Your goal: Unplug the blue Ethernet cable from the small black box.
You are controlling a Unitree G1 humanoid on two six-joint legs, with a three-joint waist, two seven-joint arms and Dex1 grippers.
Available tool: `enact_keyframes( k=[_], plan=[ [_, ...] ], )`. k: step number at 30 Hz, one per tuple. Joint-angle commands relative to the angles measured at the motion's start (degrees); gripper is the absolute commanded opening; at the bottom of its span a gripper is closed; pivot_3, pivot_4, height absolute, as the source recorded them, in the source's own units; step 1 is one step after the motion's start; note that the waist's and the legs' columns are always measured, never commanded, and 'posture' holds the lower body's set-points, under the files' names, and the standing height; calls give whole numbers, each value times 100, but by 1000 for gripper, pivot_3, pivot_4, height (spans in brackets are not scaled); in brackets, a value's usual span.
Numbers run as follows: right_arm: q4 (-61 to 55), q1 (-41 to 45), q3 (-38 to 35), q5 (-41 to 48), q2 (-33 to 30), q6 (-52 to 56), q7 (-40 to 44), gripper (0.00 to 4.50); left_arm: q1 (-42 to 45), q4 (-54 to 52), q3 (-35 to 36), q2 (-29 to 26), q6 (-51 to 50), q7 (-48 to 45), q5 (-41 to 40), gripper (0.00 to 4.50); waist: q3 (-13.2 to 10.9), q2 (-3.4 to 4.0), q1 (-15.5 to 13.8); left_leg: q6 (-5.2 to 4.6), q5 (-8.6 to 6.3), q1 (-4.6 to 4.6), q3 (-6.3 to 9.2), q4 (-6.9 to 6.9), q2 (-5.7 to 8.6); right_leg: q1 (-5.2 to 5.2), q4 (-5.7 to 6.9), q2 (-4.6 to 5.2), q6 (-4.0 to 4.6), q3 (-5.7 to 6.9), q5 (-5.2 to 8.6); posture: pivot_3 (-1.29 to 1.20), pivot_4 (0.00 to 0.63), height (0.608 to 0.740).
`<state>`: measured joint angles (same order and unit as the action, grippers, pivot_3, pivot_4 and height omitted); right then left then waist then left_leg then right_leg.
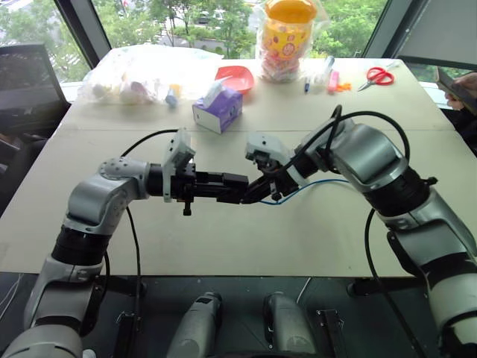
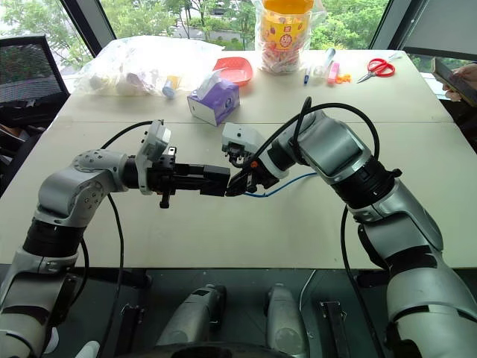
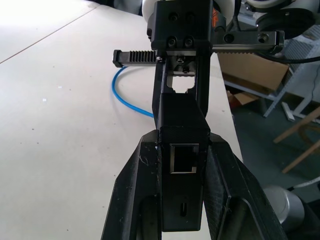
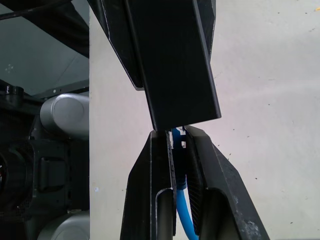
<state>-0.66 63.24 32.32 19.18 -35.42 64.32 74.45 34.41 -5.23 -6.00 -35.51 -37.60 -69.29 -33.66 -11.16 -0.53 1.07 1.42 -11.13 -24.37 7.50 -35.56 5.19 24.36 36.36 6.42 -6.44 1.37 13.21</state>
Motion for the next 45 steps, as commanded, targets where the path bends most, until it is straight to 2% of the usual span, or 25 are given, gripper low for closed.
enact_keyframes(
  k=[1, 6, 12, 18, 21, 24, 27, 30, 33, 37, 41, 45],
  plan=[
    [216, -44, -27, -148, -238, -187, -23, 45, -10, -140, 34, -139, 224, -104, 108, 473, 0, 0, -3, 0, 0, 0, 0, 0, 0, 0, 0, 0, 0, 0, 0, 0, 150, 740],
    [761, -384, -23, -359, -781, -555, 84, 45, 10, 100, 129, -404, 484, -289, 280, 473, 0, 0, -54, 0, 0, -2, -1, -3, 6, -3, -1, 3, 0, 1, 0, 0, 150, 740],
    [1143, -764, -256, -690, -1306, -1100, 3, 45, -6, 385, 204, -611, 698, -410, 389, 473, 0, 0, 16, 0, 0, -2, -8, 3, 0, 3, -3, 2, 0, 0, 0, 0, 150, 740],
    [2587, -604, -1655, -1274, -378, -2414, -2636, 45, 3, 893, 80, -42, 951, 115, 661, 473, 0, -1, -3, 3, 2, 4, -12, 5, -4, 4, 6, -2, 2, -5, -2, 0, 150, 740],
    [3009, -569, -2078, -1419, -59, -2621, -3393, 45, -35, 1163, -36, 354, 1494, 410, 1024, 473, 0, -1, -40, 6, 4, -1, -13, 3, -2, 7, 5, -1, 3, -7, -3, 0, 150, 740],
    [2956, -728, -2205, -1554, 60, -2787, -3697, 1192, 26, 1565, -71, 756, 1956, 746, 1332, 473, 0, 0, -52, 6, 4, -4, -11, 5, 5, 6, 4, 3, -7, -7, -9, 0, 150, 740],
    [2613, -959, -2380, -1712, 182, -2968, -4245, 2682, 137, 2014, -91, 1134, 2236, 1044, 1538, 473, 1, -1, -38, 5, 4, -4, -11, 5, 9, 3, -1, 6, -15, -7, -14, 0, 150, 740],
    [1876, -1194, -2707, -1756, 180, -2586, -4694, 4112, 422, 2906, -48, 1629, 2934, 1532, 1864, 473, 1, -1, -44, 5, 5, -3, -13, 4, 9, 4, 1, 6, -16, -8, -17, 0, 150, 740],
    [925, -1435, -3174, -1497, 118, -1808, -4773, 4112, 741, 3758, -51, 2026, 3512, 1858, 2125, 473, 1, -1, -45, 4, 6, -4, -13, -2, 9, 5, 5, 5, -15, -8, -18, 0, 150, 740],
    [-198, -1945, -3443, -1296, 29, -969, -4733, 4112, 1018, 4682, -54, 2366, 4250, 2088, 2377, 473, 2, -3, -43, -1, 3, -3, -15, -7, 9, 0, 4, 6, -19, -8, -20, 0, 150, 740],
    [-1490, -2761, -3301, -895, -221, -149, -4346, 4112, 1181, 5637, -61, 2530, 4992, 2394, 2675, 473, 6, -4, -46, -2, 2, -1, -13, -12, 8, -6, 4, 5, -20, -6, -21, 0, 150, 740],
    [-2248, -3327, -3207, -752, -448, 191, -4265, 4112, 1168, 6018, -45, 2532, 5265, 2287, 2732, 473, 9, 0, -27, -10, -2, -1, -15, -46, 8, -24, 4, 5, -29, -6, -24, 0, 150, 740]
  ],
)
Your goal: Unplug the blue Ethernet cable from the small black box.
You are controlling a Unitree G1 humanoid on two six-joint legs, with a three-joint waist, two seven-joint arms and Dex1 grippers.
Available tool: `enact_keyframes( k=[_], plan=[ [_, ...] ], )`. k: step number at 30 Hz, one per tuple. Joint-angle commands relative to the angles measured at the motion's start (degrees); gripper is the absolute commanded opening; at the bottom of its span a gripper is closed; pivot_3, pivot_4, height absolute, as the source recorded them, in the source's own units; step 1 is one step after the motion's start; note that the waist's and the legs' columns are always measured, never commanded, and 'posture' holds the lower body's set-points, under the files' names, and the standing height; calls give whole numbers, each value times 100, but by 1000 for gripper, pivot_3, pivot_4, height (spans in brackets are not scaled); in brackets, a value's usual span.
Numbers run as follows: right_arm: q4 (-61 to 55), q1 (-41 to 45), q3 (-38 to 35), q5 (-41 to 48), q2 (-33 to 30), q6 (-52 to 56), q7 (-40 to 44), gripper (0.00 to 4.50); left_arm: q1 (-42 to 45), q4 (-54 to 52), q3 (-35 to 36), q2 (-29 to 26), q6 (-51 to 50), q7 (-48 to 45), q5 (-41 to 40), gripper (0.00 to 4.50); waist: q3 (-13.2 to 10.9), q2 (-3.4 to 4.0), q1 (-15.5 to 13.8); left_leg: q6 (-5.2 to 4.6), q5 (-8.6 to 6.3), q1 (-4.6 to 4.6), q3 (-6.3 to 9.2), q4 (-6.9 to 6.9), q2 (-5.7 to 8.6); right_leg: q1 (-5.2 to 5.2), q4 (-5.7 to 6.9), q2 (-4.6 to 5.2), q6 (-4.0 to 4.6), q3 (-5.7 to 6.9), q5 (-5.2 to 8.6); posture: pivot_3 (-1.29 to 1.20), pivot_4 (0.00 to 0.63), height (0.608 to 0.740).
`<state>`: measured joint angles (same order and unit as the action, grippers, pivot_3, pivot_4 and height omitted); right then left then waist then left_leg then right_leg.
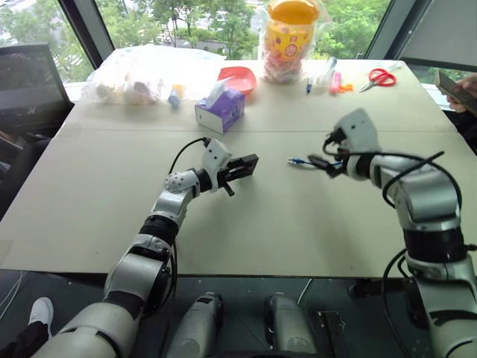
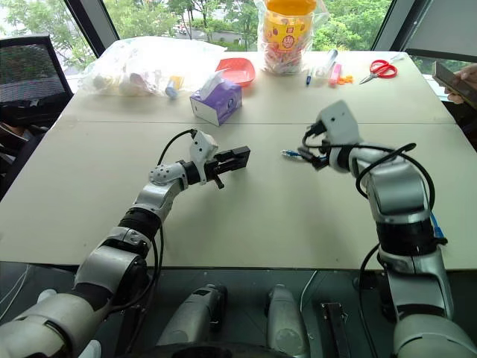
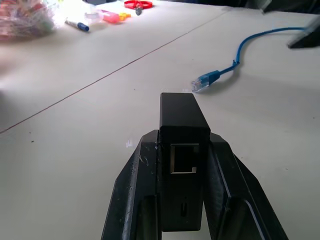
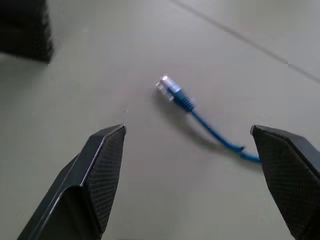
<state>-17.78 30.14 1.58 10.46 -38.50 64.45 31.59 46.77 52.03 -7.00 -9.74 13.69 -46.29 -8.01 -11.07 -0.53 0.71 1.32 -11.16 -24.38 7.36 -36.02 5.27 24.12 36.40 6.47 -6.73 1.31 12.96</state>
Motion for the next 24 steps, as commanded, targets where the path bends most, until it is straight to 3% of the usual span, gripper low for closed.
enact_keyframes(
  k=[1, 3, 4, 10, 11, 16, 24],
  plan=[
    [-600, -56, -181, 178, -140, 309, 16, 4112, -77, 342, 54, -57, 175, -38, 181, 473, 0, 0, 21, -1, 0, 1, 0, -8, 0, -5, 0, 0, -5, 0, -3, 0, 150, 740],
    [-716, -133, -242, 263, -166, 448, 21, 4112, -103, 418, 45, -96, 230, -59, 209, 473, 1, -1, 26, -9, 4, 9, -2, -11, -2, -16, -6, -1, -9, 0, -10, 0, 150, 740],
    [-773, -179, -254, 288, -182, 495, 15, 4153, -131, 431, 45, -124, 221, -93, 207, 1526, 2, 0, 22, -10, 4, 15, 0, -11, -5, -25, -7, -3, -11, 1, -10, 0, 150, 740],
    [-994, -408, -263, 444, -239, 698, 32, 4153, -290, 339, 130, -313, 115, -366, 220, 4227, 3, 1, 7, -10, 3, 31, 7, -2, -5, -43, -18, -3, -7, 6, -11, 0, 150, 740],
    [-1025, -442, -256, 464, -262, 695, 38, 4153, -305, 306, 153, -361, 58, -434, 202, 4476, 3, 1, 9, -12, 2, 31, 7, -2, -5, -43, -19, -3, -7, 6, -11, 0, 150, 740],
    [-1148, -531, -309, 612, -390, 744, 86, 4153, -403, -171, 263, -577, -320, -804, 33, 4476, 3, 1, 20, -12, 2, 32, 7, 1, -7, -42, -19, -4, -7, 7, -11, 0, 150, 740],
    [-1280, -663, -474, 771, -651, 550, 157, 4153, -933, -2029, 431, -1198, -1585, -1402, -476, 4476, 3, 1, -7, -12, 2, 12, 11, 1, -7, -28, -26, -4, -7, 9, -11, 0, 150, 740]
  ],
)
